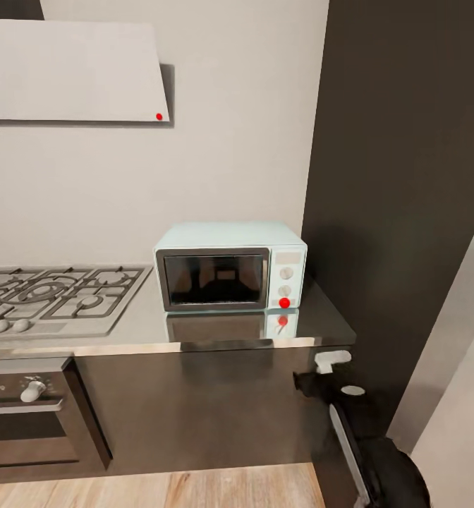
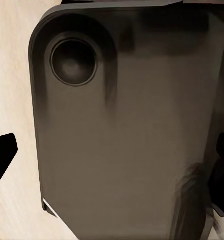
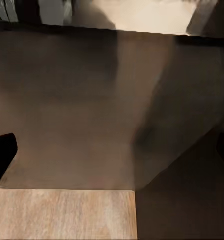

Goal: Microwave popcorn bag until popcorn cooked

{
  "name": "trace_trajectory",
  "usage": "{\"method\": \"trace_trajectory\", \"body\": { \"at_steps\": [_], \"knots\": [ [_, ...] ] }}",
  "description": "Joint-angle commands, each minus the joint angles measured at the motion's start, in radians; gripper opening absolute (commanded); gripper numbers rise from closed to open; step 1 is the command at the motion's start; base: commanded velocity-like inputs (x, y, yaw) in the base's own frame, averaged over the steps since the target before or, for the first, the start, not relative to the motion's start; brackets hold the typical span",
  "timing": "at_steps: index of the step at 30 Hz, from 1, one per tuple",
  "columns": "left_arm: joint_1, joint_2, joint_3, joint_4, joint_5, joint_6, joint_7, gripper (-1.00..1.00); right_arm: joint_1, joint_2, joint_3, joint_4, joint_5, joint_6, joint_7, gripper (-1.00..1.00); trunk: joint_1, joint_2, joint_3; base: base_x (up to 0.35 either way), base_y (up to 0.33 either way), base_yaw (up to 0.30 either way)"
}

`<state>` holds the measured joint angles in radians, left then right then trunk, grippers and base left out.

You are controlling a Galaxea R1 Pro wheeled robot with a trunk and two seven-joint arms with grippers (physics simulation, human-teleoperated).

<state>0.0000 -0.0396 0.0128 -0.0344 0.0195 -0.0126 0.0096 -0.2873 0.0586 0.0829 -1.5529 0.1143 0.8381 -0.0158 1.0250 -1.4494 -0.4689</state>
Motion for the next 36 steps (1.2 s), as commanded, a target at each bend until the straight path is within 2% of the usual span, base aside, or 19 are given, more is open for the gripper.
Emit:
{"method": "trace_trajectory", "body": {
  "at_steps": [1,4,6,9,11,13,16,19,23,36],
  "knots": [
    [0.000,0.000,0.001,-0.001,0.002,-0.001,0.001,1.00,-0.058,0.002,0.001,-0.001,0.004,0.039,-0.001,1.00,0.000,-0.001,-0.001,0.000,0.000,0.000],
    [0.000,0.000,0.001,-0.001,0.002,-0.001,0.001,1.00,-0.188,0.011,0.000,0.001,-0.004,0.104,-0.001,1.00,0.000,-0.001,-0.001,0.000,0.000,0.000],
    [0.000,0.000,0.001,-0.001,0.002,-0.001,0.001,1.00,-0.256,0.035,0.000,0.003,-0.004,0.124,-0.002,1.00,0.000,-0.001,-0.001,0.000,0.000,0.000],
    [0.001,0.000,0.001,-0.001,0.002,-0.001,0.000,1.00,-0.322,0.072,-0.002,0.006,-0.001,0.126,-0.018,1.00,0.000,-0.001,-0.001,0.000,0.000,0.000],
    [0.000,0.000,0.001,-0.001,0.001,-0.001,0.000,1.00,-0.347,0.084,-0.003,0.015,-0.005,0.115,-0.033,1.00,0.000,-0.001,-0.001,0.000,0.000,0.000],
    [0.000,0.000,0.001,-0.001,0.001,-0.001,0.000,1.00,-0.356,0.095,-0.005,0.074,-0.009,0.055,-0.038,1.00,0.000,-0.001,-0.001,0.000,0.000,0.000],
    [0.001,0.000,0.001,-0.001,0.001,-0.001,0.000,1.00,-0.359,0.116,-0.006,0.228,-0.008,-0.152,-0.056,1.00,0.000,-0.001,-0.001,0.000,0.000,0.000],
    [0.000,0.001,0.001,-0.001,0.001,0.000,0.000,1.00,-0.359,0.116,-0.004,0.269,-0.010,-0.242,-0.098,1.00,0.000,-0.001,-0.001,0.000,0.000,0.000],
    [0.000,0.001,0.001,-0.001,0.001,-0.001,0.000,1.00,-0.358,0.116,-0.001,0.280,-0.014,-0.257,-0.120,1.00,0.000,-0.001,-0.001,0.000,0.000,0.000],
    [0.000,0.002,0.001,-0.001,0.002,0.001,-0.001,1.00,-0.358,0.116,0.003,0.327,-0.014,-0.257,-0.121,1.00,0.000,-0.001,-0.001,0.001,0.000,0.000]
  ]
}}
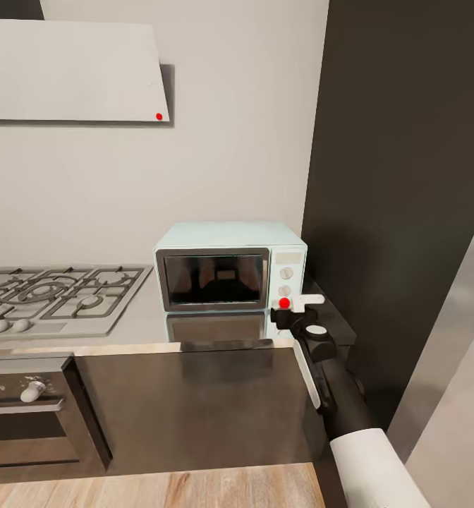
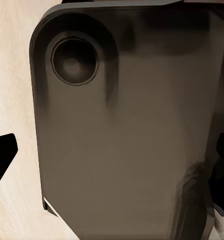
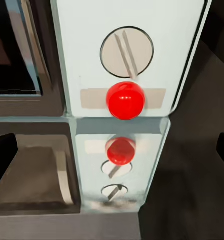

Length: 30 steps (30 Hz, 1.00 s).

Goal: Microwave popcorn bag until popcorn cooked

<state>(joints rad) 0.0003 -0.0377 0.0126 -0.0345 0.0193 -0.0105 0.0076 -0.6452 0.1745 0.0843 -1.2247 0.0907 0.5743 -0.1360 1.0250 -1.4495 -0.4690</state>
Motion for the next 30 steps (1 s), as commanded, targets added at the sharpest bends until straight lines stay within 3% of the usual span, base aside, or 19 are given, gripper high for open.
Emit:
{"method": "trace_trajectory", "body": {
  "at_steps": [1,14,21,25,30],
  "knots": [
    [0.000,0.001,0.000,-0.001,0.002,0.000,-0.004,1.00,-0.001,0.000,0.001,-0.005,0.010,0.008,0.000,1.00,0.000,-0.001,-0.001,0.110,0.052,0.000],
    [0.000,0.002,0.000,-0.001,0.002,0.002,-0.009,1.00,-0.001,0.000,0.003,0.007,0.012,-0.008,0.001,1.00,0.000,-0.001,-0.001,0.212,0.172,0.000],
    [0.000,0.001,-0.001,-0.001,0.002,0.000,-0.009,1.00,-0.001,0.000,0.005,0.007,0.018,-0.010,0.009,1.00,0.000,-0.001,-0.001,0.032,0.016,0.000],
    [0.002,0.000,0.001,-0.003,0.024,-0.002,0.005,1.00,-0.001,0.000,0.005,0.008,0.027,-0.032,0.004,1.00,0.000,-0.001,-0.001,0.000,0.000,0.000],
    [0.003,0.001,0.004,-0.002,0.043,-0.002,-0.023,1.00,-0.001,0.000,0.005,0.006,0.029,-0.004,0.003,1.00,0.000,-0.001,-0.001,0.000,0.000,0.000]
  ]
}}
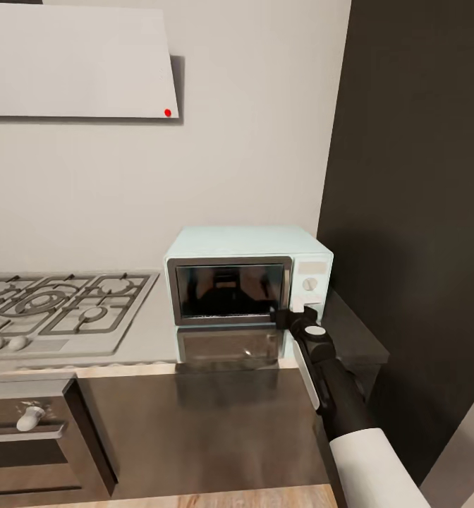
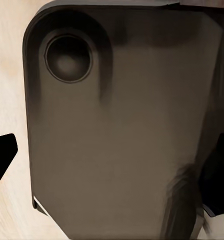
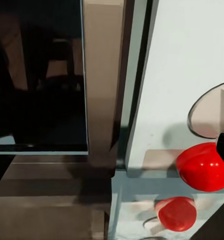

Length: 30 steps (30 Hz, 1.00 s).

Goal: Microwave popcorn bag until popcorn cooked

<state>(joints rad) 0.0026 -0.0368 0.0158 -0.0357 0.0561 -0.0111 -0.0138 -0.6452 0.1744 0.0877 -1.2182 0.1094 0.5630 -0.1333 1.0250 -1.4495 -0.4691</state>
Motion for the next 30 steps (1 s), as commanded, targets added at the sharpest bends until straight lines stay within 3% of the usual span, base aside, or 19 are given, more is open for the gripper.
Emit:
{"method": "trace_trajectory", "body": {
  "at_steps": [1,10,13,14,27,30],
  "knots": [
    [0.000,0.000,0.001,-0.001,0.012,-0.001,-0.004,1.00,-0.001,0.000,0.001,-0.001,0.010,0.011,0.000,1.00,0.000,-0.001,-0.001,0.000,0.000,0.000],
    [0.000,0.000,0.000,-0.001,0.021,-0.001,-0.005,1.00,-0.001,0.000,0.001,0.000,0.005,-0.007,0.001,1.00,0.000,-0.001,-0.001,0.112,0.000,0.000],
    [0.000,0.000,0.001,-0.001,0.021,-0.001,-0.005,1.00,0.030,0.000,0.001,-0.040,-0.006,-0.015,0.001,1.00,0.000,-0.001,-0.001,0.112,0.000,0.000],
    [0.000,0.000,0.001,-0.001,0.021,-0.001,-0.005,1.00,-0.001,0.000,0.001,0.000,0.004,-0.025,0.001,1.00,0.000,-0.001,-0.001,0.030,0.000,0.000],
    [0.000,0.000,0.001,-0.002,0.020,-0.001,-0.005,1.00,-0.001,0.000,0.001,0.000,0.004,-0.028,0.007,1.00,0.000,-0.001,-0.001,0.002,0.000,0.000],
    [0.000,0.000,0.001,-0.002,0.021,-0.001,-0.005,1.00,-0.001,0.000,0.001,0.000,0.003,-0.059,0.010,1.00,0.000,-0.001,-0.001,0.000,0.000,0.000]
  ]
}}
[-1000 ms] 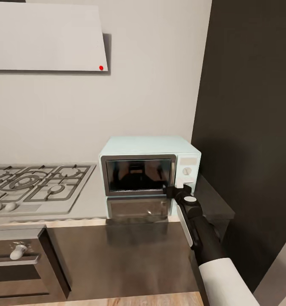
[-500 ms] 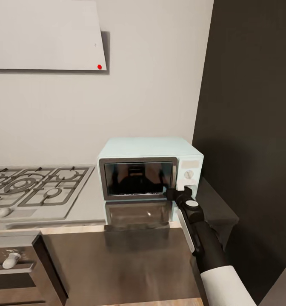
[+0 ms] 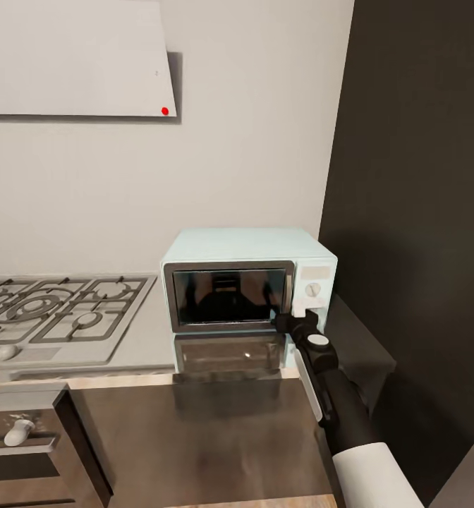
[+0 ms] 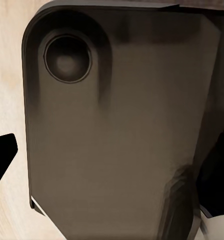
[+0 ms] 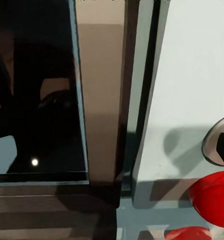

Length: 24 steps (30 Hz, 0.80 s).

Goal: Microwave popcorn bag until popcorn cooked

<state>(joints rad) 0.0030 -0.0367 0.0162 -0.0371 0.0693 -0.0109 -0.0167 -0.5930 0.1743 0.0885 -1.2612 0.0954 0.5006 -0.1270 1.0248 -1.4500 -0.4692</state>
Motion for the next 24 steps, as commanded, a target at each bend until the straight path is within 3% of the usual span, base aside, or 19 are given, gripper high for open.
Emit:
{"method": "trace_trajectory", "body": {
  "at_steps": [1,10,15,24],
  "knots": [
    [0.000,0.000,0.001,-0.001,0.007,-0.001,-0.002,1.00,-0.053,0.000,0.000,0.043,0.015,-0.014,0.006,1.00,0.000,0.000,-0.001,0.000,0.000,0.000],
    [0.000,0.000,0.001,-0.001,0.007,-0.001,-0.002,1.00,-0.053,0.000,0.022,0.009,0.021,-0.027,0.009,1.00,0.000,0.000,-0.001,0.000,0.000,0.000],
    [0.000,0.000,0.001,0.000,0.007,-0.001,-0.002,1.00,-0.053,0.000,0.072,-0.023,0.021,-0.021,0.004,1.00,0.000,0.000,-0.001,0.000,0.000,0.000],
    [0.000,0.000,0.001,-0.001,0.007,0.000,-0.002,1.00,-0.053,0.000,0.078,-0.026,0.021,-0.018,0.003,1.00,0.000,0.000,-0.001,0.000,0.000,0.000]
  ]
}}
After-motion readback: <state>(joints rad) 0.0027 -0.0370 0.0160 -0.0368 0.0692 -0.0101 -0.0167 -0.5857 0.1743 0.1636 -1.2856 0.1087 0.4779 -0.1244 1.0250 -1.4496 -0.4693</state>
